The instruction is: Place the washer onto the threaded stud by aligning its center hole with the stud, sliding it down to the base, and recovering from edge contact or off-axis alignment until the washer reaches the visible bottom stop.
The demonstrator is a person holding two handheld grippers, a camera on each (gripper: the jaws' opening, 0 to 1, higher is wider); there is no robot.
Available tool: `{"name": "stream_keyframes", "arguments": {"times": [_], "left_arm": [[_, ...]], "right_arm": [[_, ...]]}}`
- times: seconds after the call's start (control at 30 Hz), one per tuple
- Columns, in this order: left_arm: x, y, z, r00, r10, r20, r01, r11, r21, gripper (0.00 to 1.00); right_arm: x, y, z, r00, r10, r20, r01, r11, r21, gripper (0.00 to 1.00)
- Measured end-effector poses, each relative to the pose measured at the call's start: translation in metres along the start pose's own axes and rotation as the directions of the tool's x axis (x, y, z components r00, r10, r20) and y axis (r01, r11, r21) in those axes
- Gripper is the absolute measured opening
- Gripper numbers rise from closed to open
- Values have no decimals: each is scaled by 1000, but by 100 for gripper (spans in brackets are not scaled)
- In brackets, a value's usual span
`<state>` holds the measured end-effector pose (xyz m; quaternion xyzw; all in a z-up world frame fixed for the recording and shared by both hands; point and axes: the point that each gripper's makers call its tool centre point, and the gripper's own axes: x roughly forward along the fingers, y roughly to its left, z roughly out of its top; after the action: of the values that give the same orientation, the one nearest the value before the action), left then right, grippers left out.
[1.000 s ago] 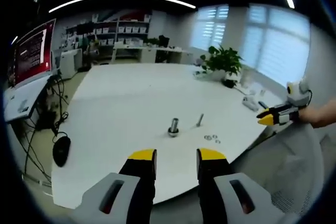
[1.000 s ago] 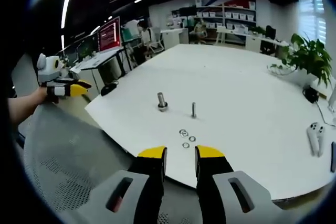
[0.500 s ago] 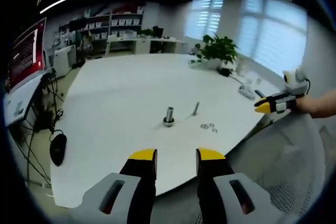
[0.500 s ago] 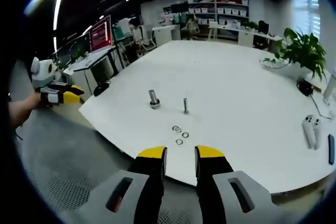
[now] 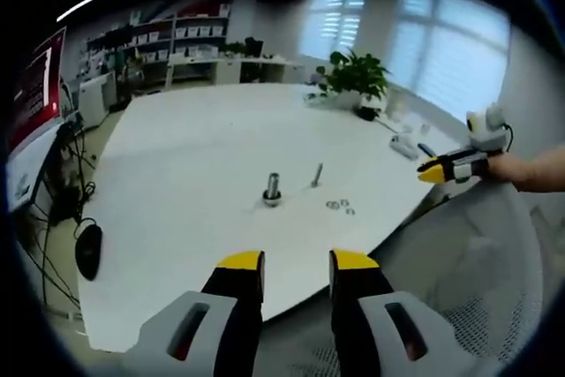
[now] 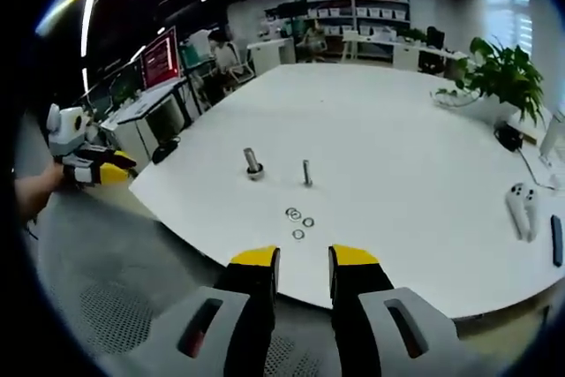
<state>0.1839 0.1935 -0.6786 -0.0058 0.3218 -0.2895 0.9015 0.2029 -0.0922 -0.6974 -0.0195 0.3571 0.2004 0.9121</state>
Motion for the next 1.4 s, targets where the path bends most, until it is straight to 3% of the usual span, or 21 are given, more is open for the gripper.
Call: {"name": "stream_keyframes", "arguments": {"times": [0.1,0.27,0.43,0.6,0.73,1.4], "left_arm": [[0,0,5,1000,5,21,-5,1000,1,26],[-2,-1,8,999,1,37,-1,1000,-4,25],[-4,0,14,998,7,67,-8,1000,5,24],[-4,3,18,996,14,93,-13,1000,-6,24],[-3,-2,17,996,-7,84,7,1000,0,22],[-2,-3,13,998,-8,70,8,1000,6,22]], "right_arm": [[-1,-3,2,1000,4,19,-5,999,36,25],[0,1,1,1000,12,7,-12,1000,8,24],[-3,0,12,997,28,72,-31,999,43,24],[1,2,4,999,31,28,-31,999,35,24],[-3,0,11,997,26,70,-31,998,62,25],[-2,6,7,998,46,47,-47,998,35,24]]}}
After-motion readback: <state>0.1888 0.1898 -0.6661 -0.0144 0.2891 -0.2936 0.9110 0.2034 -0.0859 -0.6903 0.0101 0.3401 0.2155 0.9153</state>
